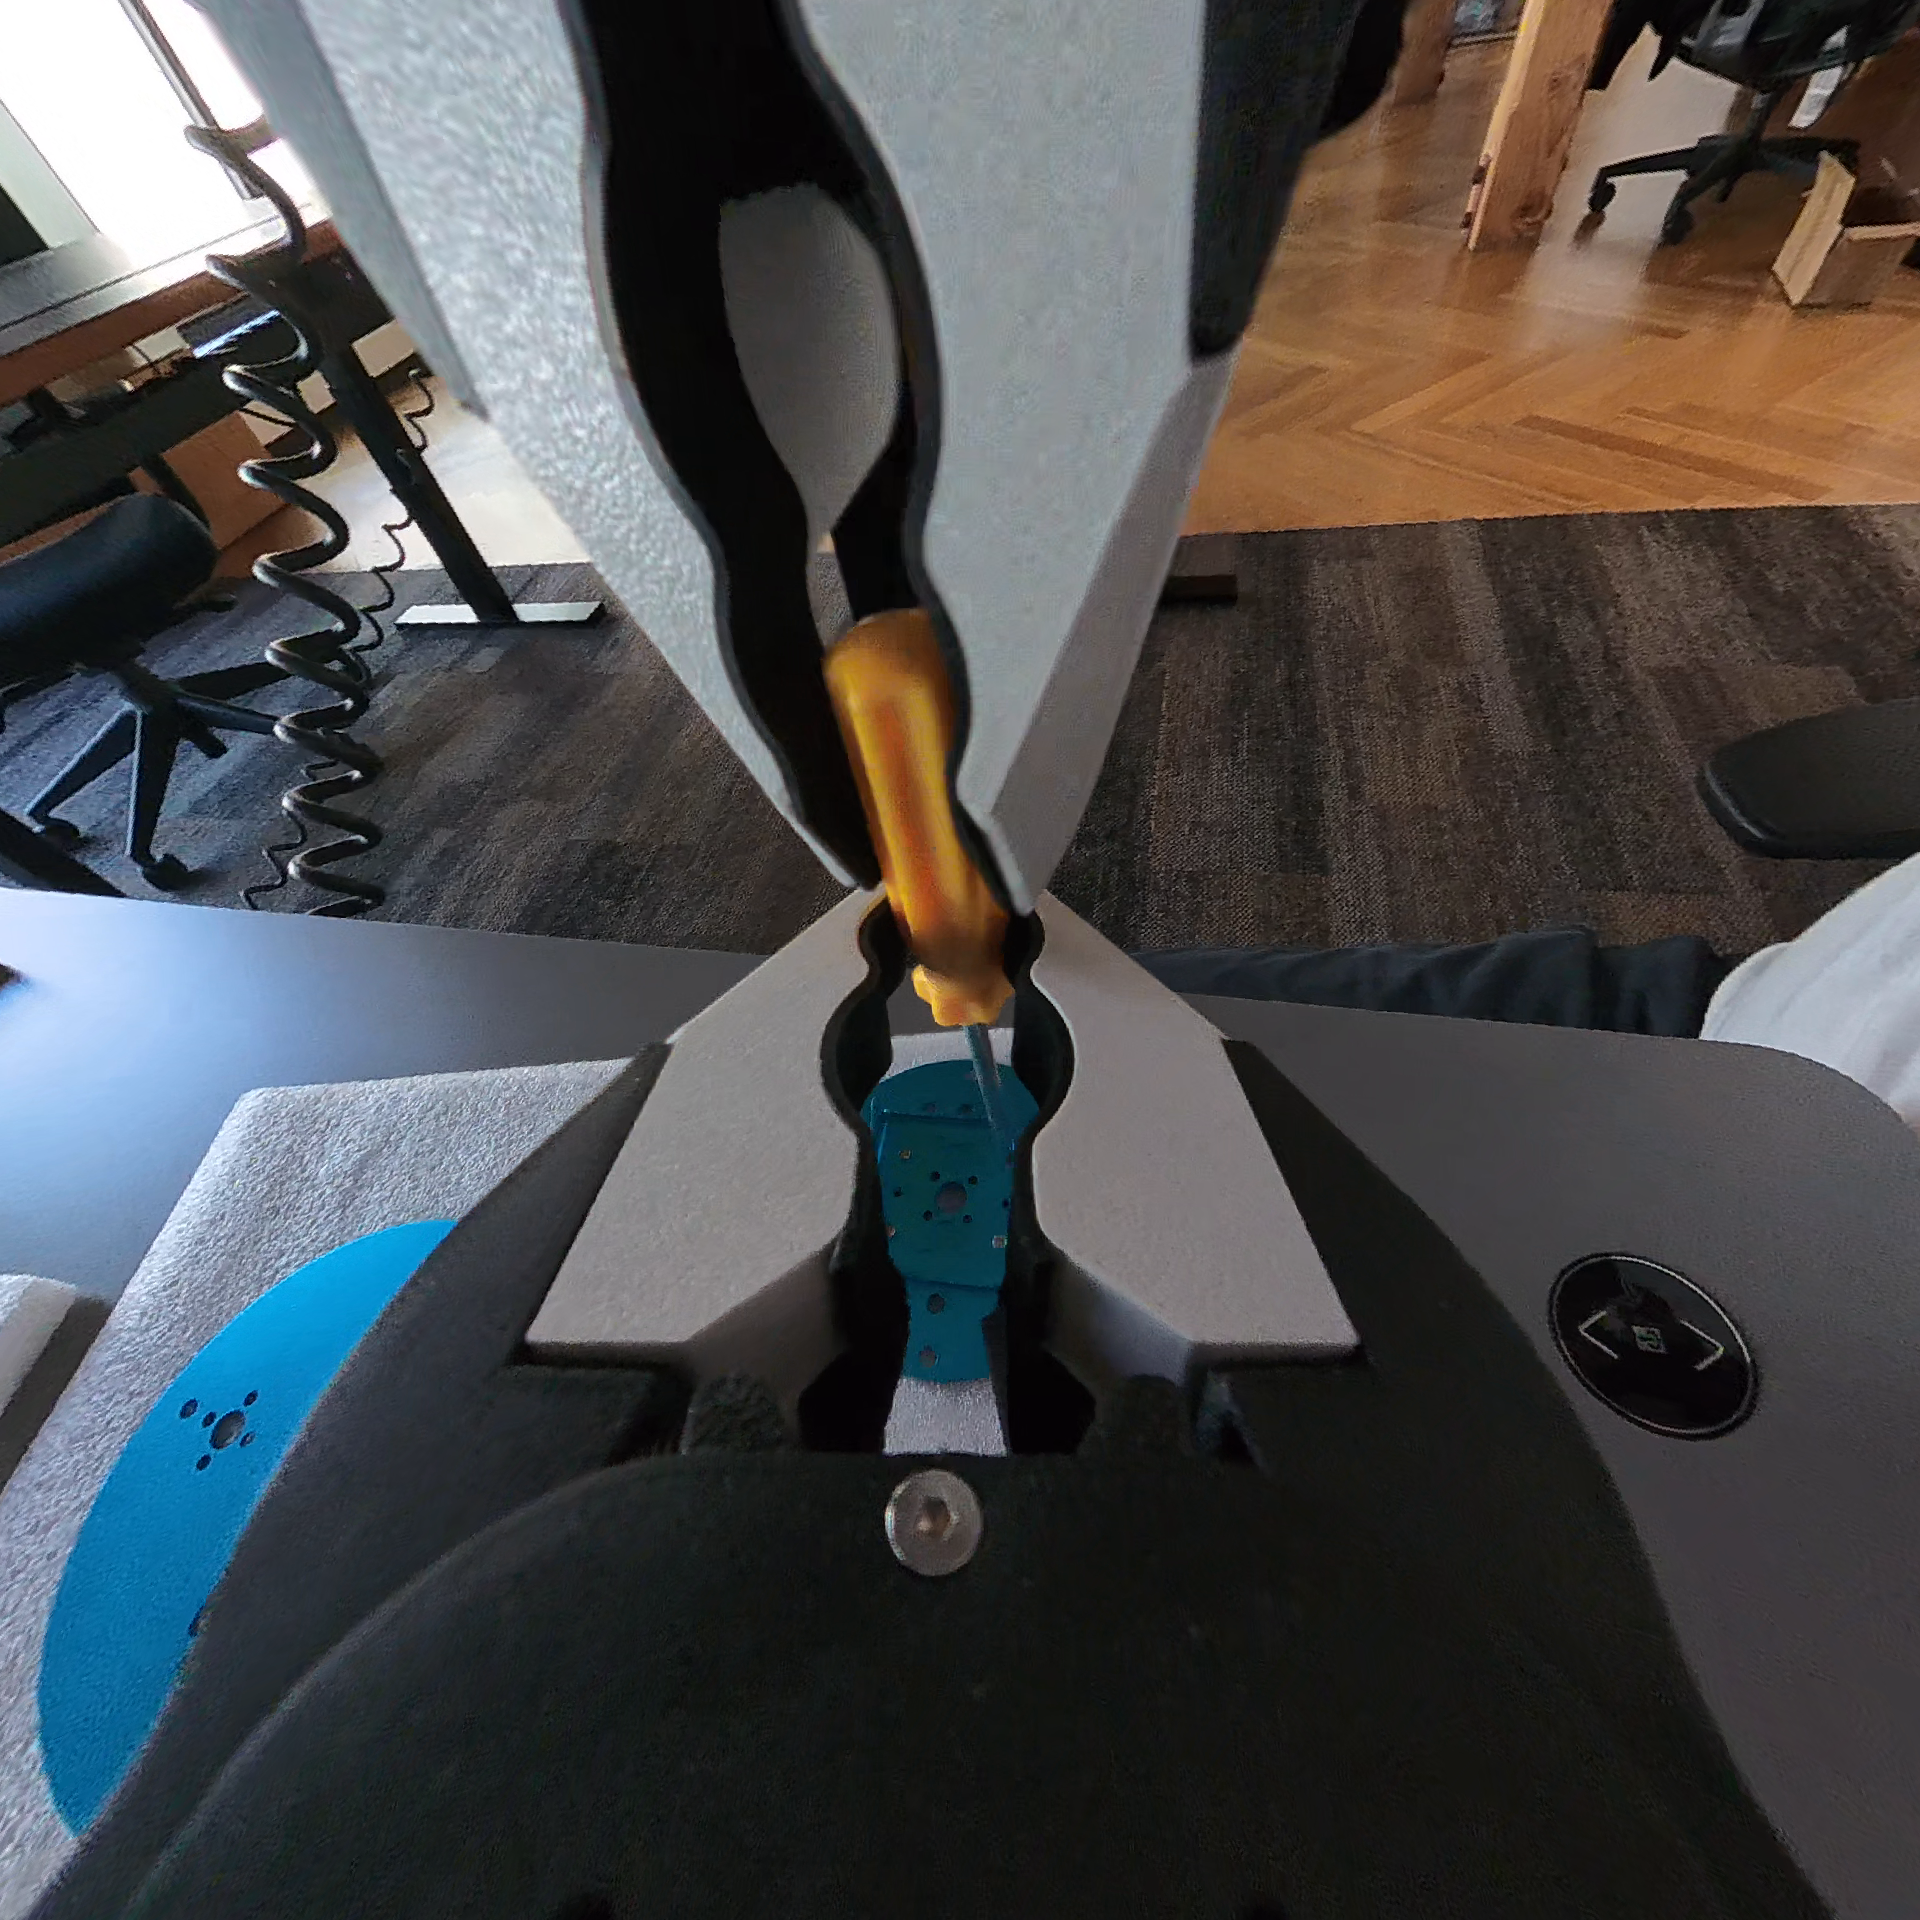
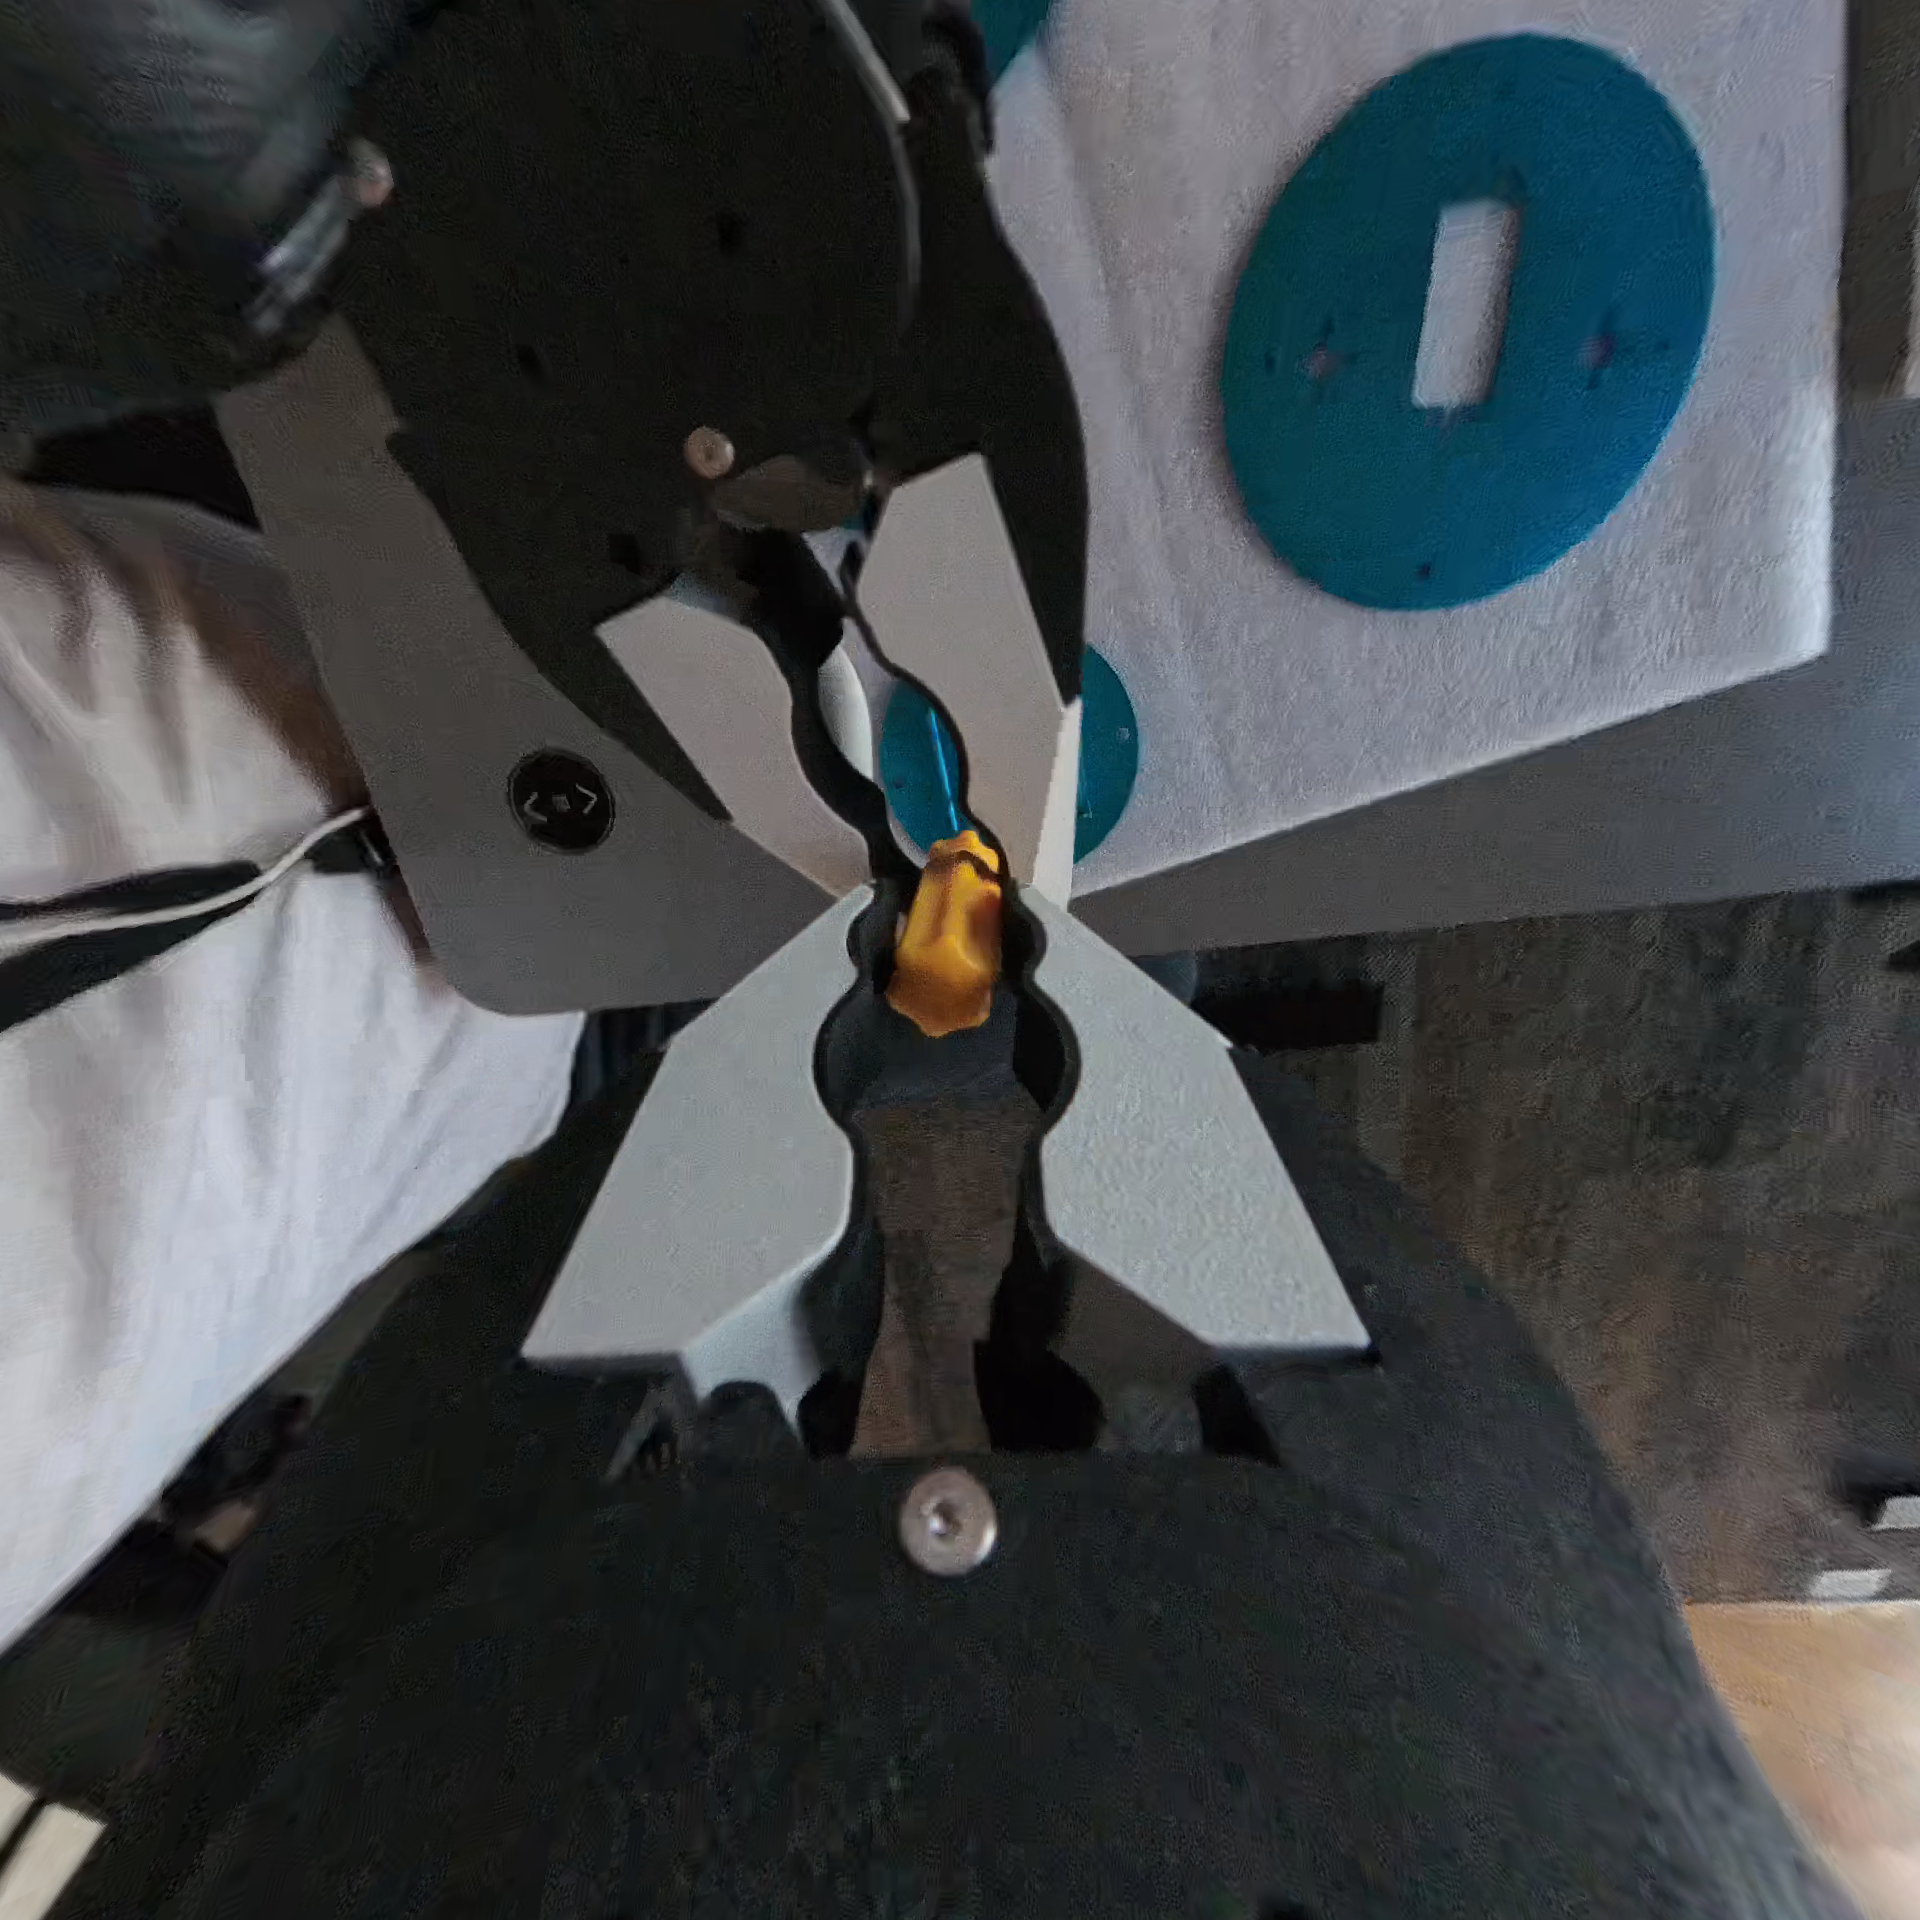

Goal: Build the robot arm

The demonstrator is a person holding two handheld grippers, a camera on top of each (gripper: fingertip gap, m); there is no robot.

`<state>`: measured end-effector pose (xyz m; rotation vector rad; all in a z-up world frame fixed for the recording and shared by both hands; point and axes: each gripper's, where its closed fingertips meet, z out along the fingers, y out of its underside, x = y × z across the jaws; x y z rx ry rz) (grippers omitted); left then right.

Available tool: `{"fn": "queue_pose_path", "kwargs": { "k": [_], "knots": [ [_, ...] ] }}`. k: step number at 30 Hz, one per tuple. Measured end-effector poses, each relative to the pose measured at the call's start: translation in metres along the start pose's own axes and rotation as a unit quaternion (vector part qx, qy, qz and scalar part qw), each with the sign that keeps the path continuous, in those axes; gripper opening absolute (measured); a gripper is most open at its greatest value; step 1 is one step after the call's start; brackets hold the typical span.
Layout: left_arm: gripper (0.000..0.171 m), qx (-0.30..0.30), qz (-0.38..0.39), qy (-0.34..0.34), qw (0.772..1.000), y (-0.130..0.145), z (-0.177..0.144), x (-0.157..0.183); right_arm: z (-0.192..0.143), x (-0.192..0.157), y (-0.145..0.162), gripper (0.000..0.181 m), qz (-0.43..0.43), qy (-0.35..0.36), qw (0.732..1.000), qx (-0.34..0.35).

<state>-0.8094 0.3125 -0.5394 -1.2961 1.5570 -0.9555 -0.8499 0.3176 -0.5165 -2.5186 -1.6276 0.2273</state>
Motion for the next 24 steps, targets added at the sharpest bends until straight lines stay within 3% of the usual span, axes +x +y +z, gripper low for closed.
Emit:
{"fn": "queue_pose_path", "kwargs": {
  "k": [2,5,7,11,19,21,24],
  "knots": [
    [0.016,0.003,0.002,0.003,1.000,0.000,-0.001,0.001,0.001,0.000,0.003,0.019,-0.104,0.014,0.994,-0.009],
    [0.016,0.008,-0.002,0.008,1.000,0.001,-0.003,0.001,0.004,0.000,0.003,0.019,-0.141,0.022,0.990,-0.013],
    [0.016,0.008,-0.010,0.008,1.000,0.001,-0.004,0.000,0.004,0.001,0.001,0.019,-0.086,0.017,0.996,-0.010],
    [0.013,-0.004,-0.022,-0.021,1.000,0.002,0.000,-0.009,0.006,0.011,-0.001,0.019,0.107,0.022,0.994,0.018],
    [0.012,0.009,-0.010,0.011,1.000,0.000,0.001,0.001,0.003,0.001,0.003,0.017,-0.088,0.015,0.996,-0.014],
    [0.011,0.011,-0.014,0.006,1.000,0.000,0.002,0.000,0.003,0.004,0.004,0.018,-0.061,0.019,0.998,-0.019],
    [0.014,0.001,-0.022,-0.019,1.000,0.002,0.003,-0.007,0.003,0.011,0.004,0.018,0.079,0.024,0.997,-0.011]
  ]
}}
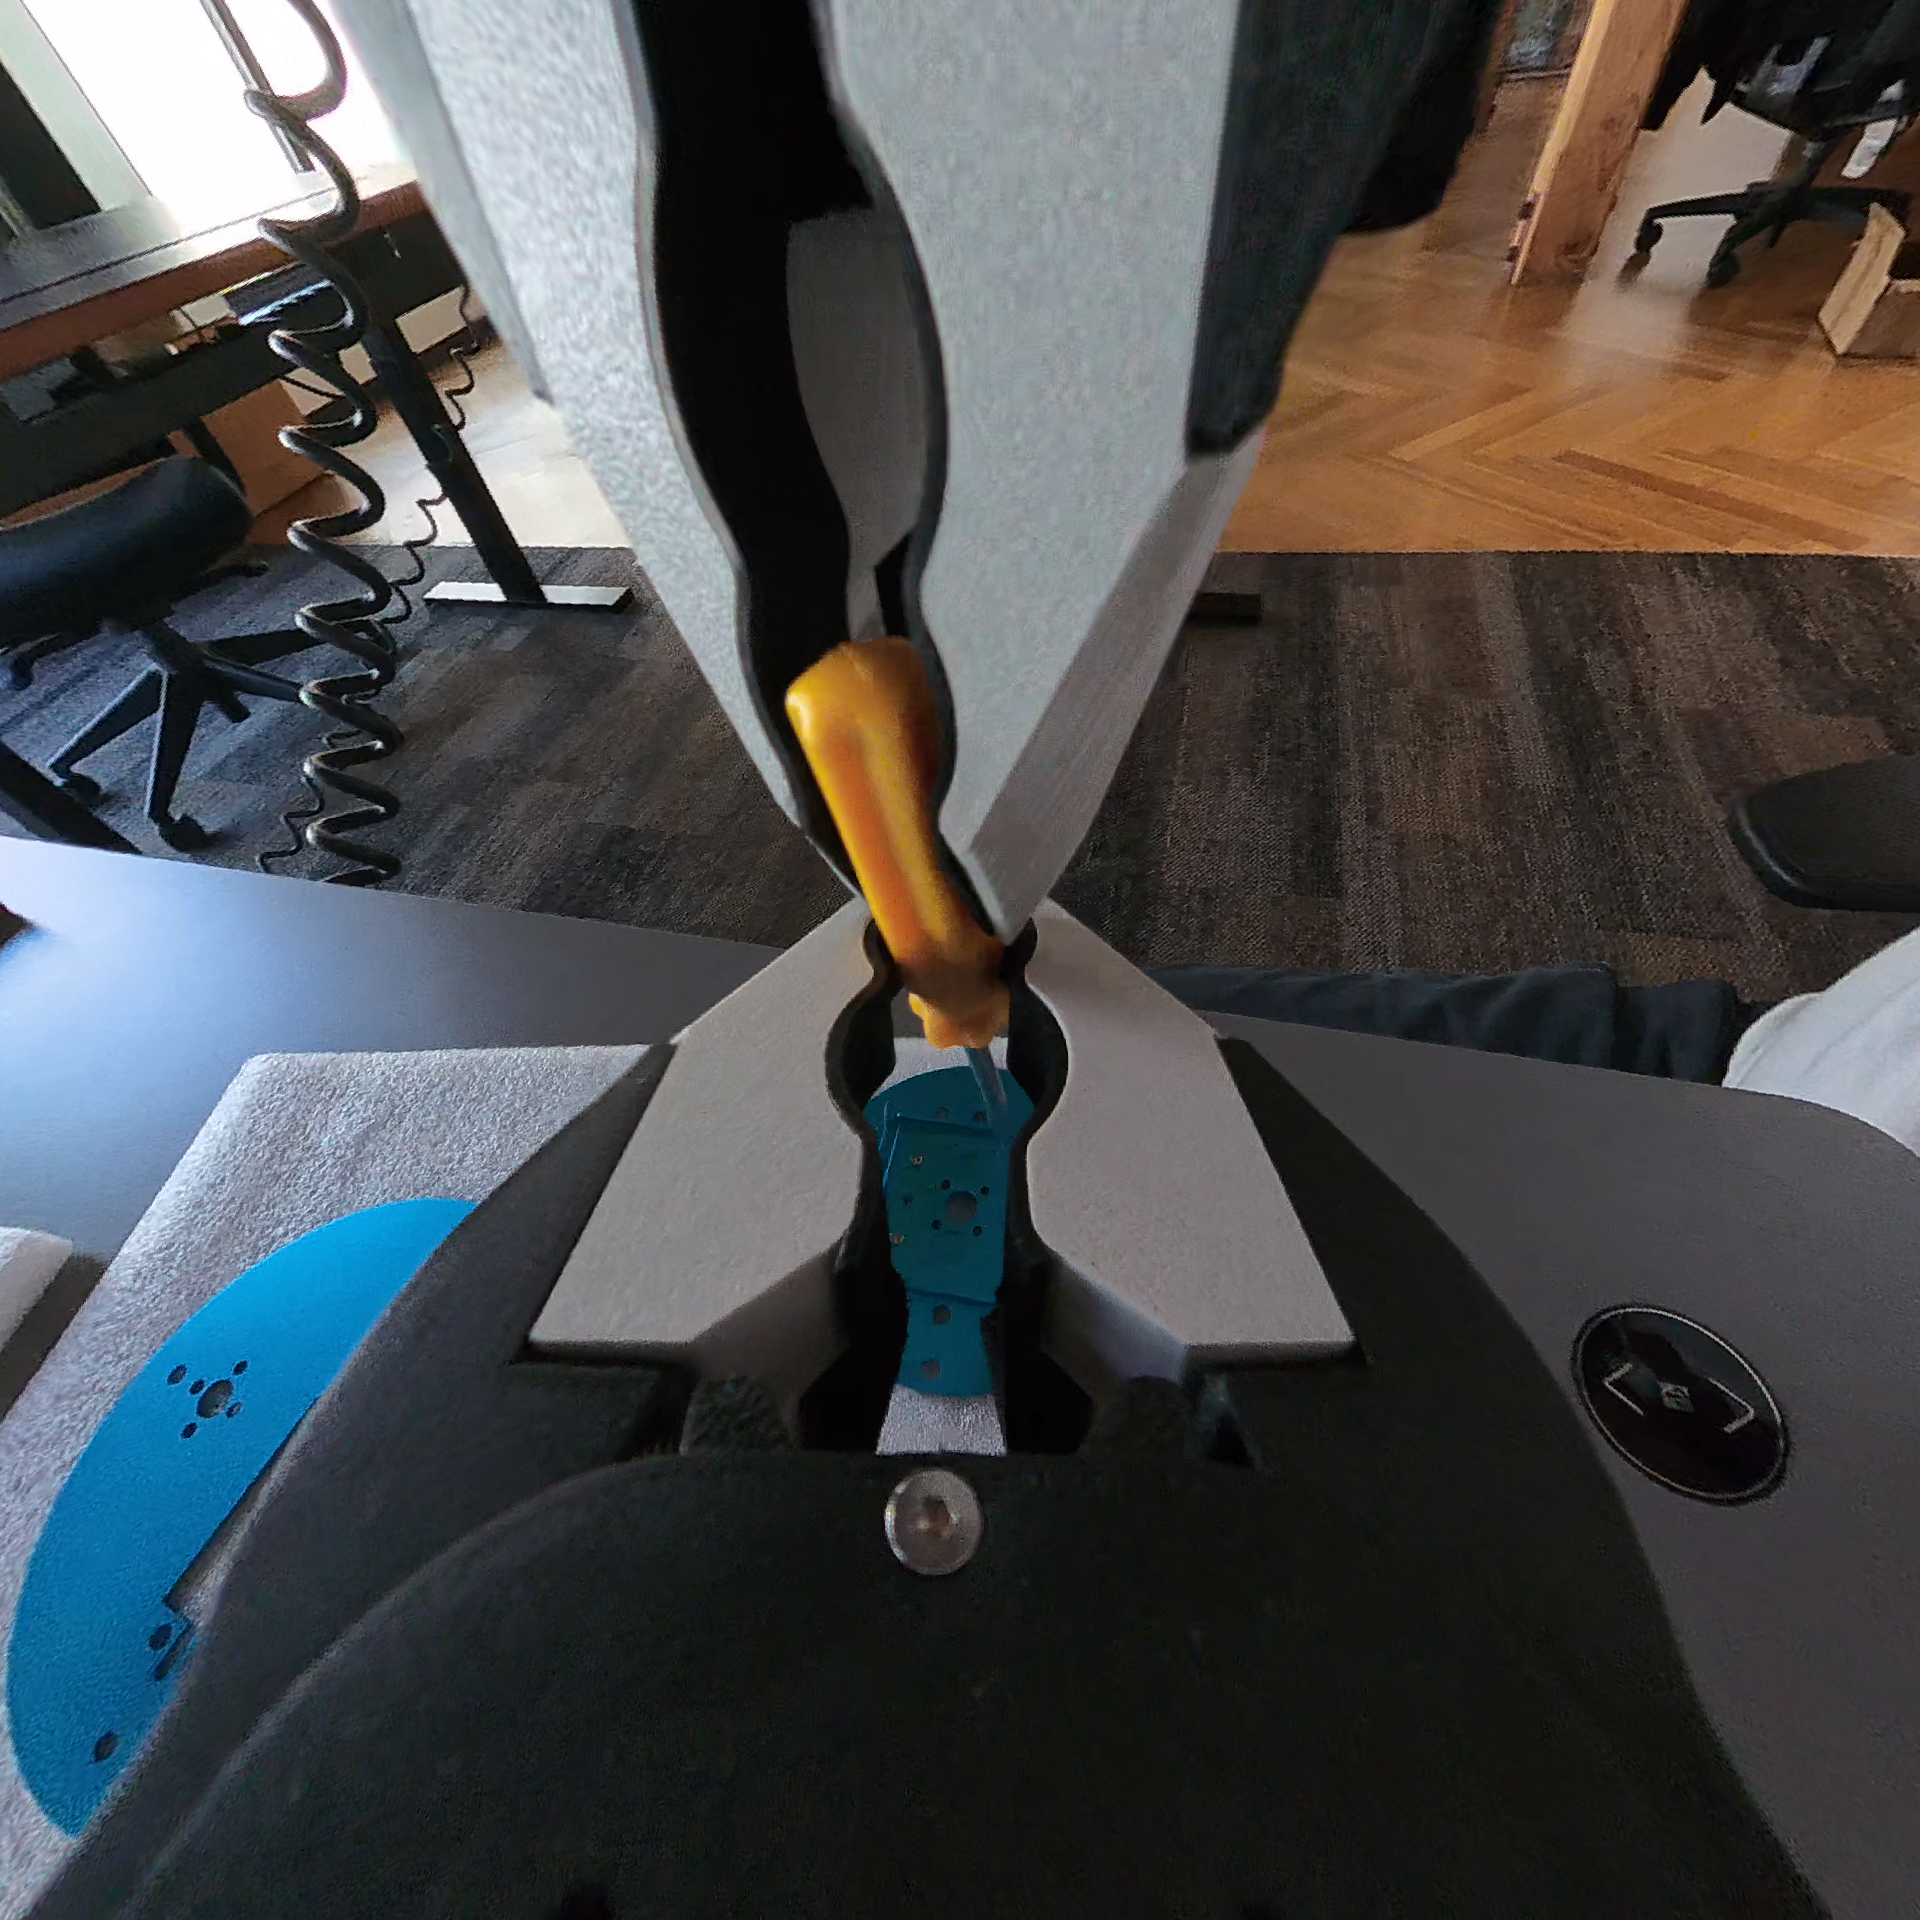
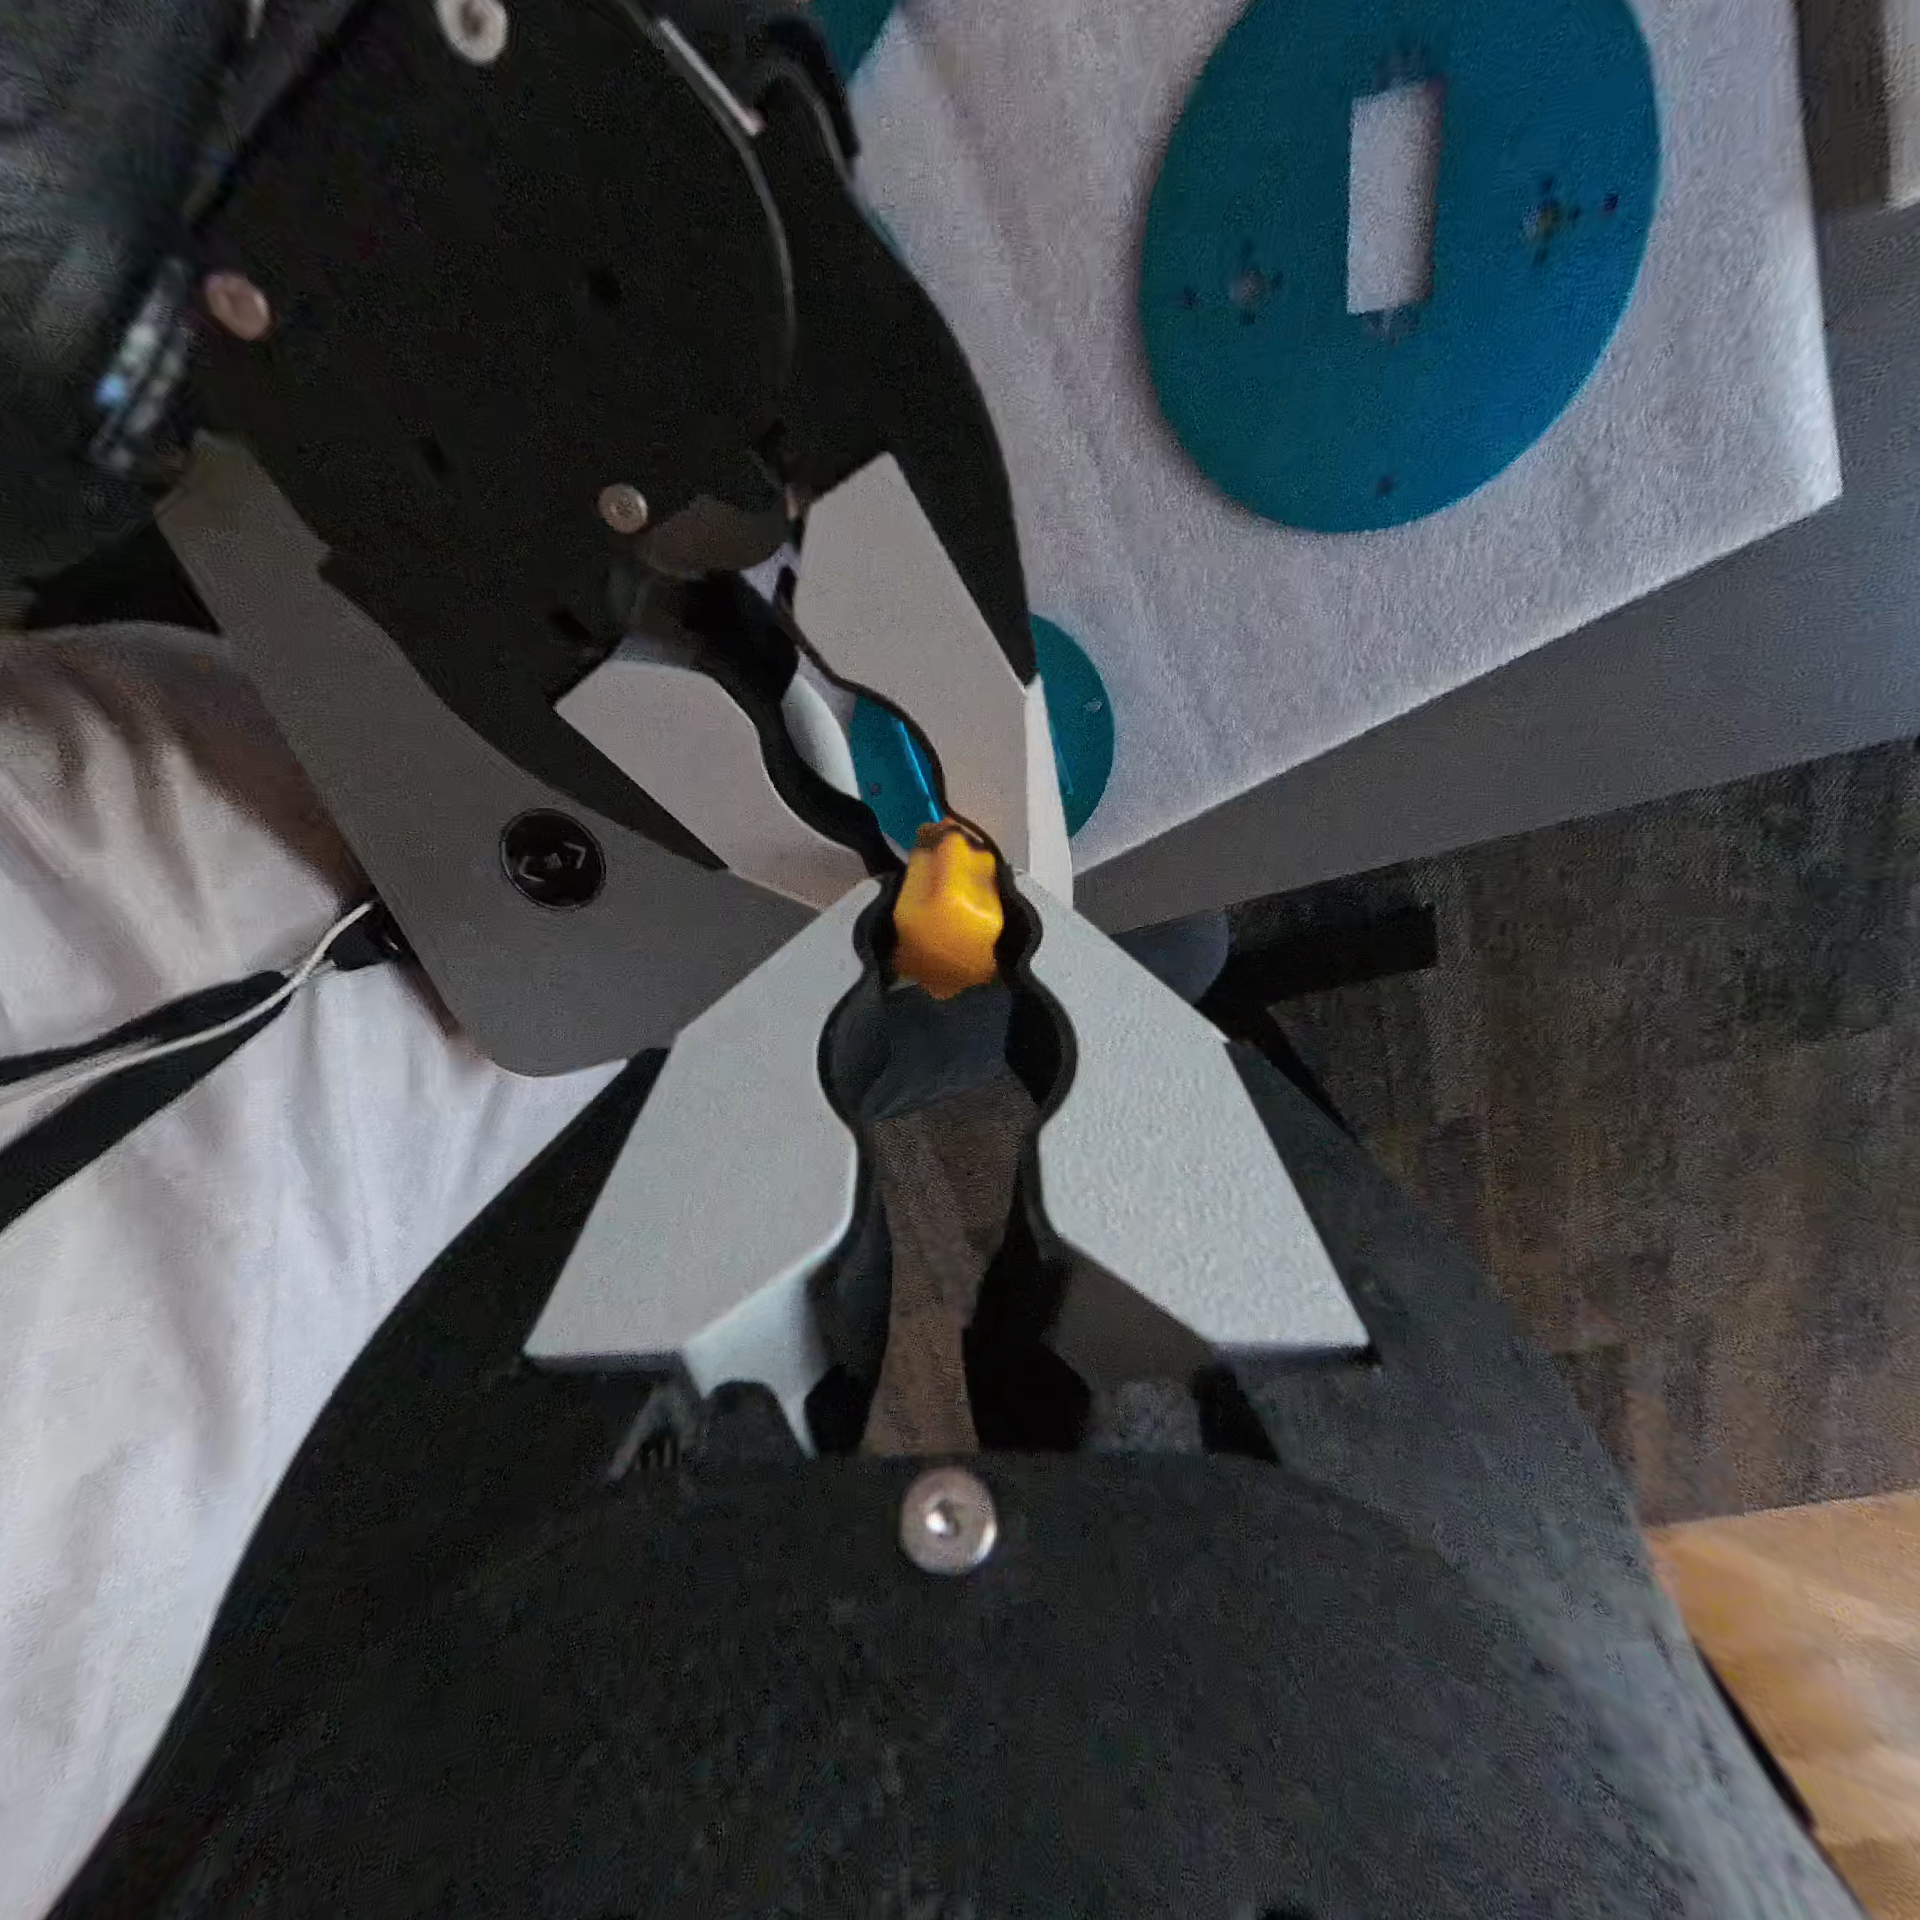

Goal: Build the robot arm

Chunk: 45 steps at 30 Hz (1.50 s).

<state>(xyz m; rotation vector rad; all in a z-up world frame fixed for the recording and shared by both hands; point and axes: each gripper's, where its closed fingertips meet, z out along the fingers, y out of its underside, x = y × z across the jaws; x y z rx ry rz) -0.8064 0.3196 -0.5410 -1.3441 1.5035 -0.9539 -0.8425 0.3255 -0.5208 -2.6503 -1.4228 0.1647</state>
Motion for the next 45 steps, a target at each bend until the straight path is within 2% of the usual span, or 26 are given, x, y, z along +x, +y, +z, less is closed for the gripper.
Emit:
{"fn": "queue_pose_path", "kwargs": {
  "k": [3,5,8,11,12,16,17,19,23,25,28,32,35,39,42,43,45],
  "knots": [
    [0.012,0.011,-0.001,0.023,1.000,-0.001,0.000,0.006,-0.001,-0.004,0.004,0.019,0.009,0.008,1.000,0.000],
    [0.011,0.015,0.001,0.047,0.999,-0.002,0.001,0.013,-0.001,-0.010,0.009,0.020,-0.047,0.007,0.999,-0.026],
    [0.011,0.013,0.015,0.053,0.998,-0.003,0.002,0.016,-0.001,-0.012,0.007,0.024,-0.149,0.007,0.988,-0.027],
    [0.011,0.017,0.007,0.047,0.999,-0.003,0.003,0.013,0.000,-0.011,0.007,0.019,-0.175,0.000,0.984,-0.031],
    [0.011,0.017,0.001,0.043,0.999,-0.003,0.003,0.011,0.000,-0.009,0.006,0.020,-0.158,-0.002,0.987,-0.029],
    [0.015,0.005,-0.003,0.004,1.000,0.001,0.001,0.001,0.002,0.000,-0.005,0.020,0.012,-0.011,1.000,0.006],
    [0.015,0.005,-0.004,0.003,1.000,0.001,0.001,0.001,0.002,0.000,-0.006,0.020,0.026,-0.011,1.000,0.011],
    [0.014,0.011,-0.006,0.014,1.000,0.001,0.000,0.003,0.002,-0.002,-0.007,0.019,0.000,-0.003,1.000,0.014],
    [0.013,0.014,0.000,0.022,1.000,0.001,-0.001,0.006,-0.001,-0.007,-0.004,0.024,-0.162,-0.004,0.986,0.023],
    [0.013,0.014,0.002,0.025,1.000,0.000,0.000,0.007,-0.001,-0.006,-0.002,0.017,-0.188,-0.003,0.982,0.021],
    [0.013,0.010,-0.002,0.023,1.000,0.001,0.000,0.006,-0.001,-0.005,-0.003,0.017,-0.141,-0.017,0.990,0.020],
    [0.014,-0.006,-0.008,0.001,1.000,0.004,0.002,-0.002,0.001,0.001,-0.009,0.018,0.021,0.004,0.999,0.050],
    [0.012,0.002,0.000,0.016,1.000,0.002,0.002,0.005,0.000,-0.004,-0.006,0.018,-0.012,0.023,0.998,0.051],
    [0.010,0.002,0.007,0.033,0.999,0.001,0.002,0.011,-0.004,-0.014,-0.012,0.019,-0.120,-0.001,0.991,0.064],
    [0.010,0.001,0.008,0.035,0.999,0.001,0.004,0.012,-0.004,-0.015,-0.007,0.020,-0.144,-0.016,0.989,0.039],
    [0.010,0.003,0.004,0.032,0.999,0.001,0.005,0.011,-0.004,-0.013,-0.006,0.020,-0.138,-0.017,0.990,0.032],
    [0.010,0.000,-0.005,0.030,1.000,0.002,0.005,0.008,-0.003,-0.009,-0.008,0.020,-0.055,-0.030,0.997,0.035]
  ]
}}
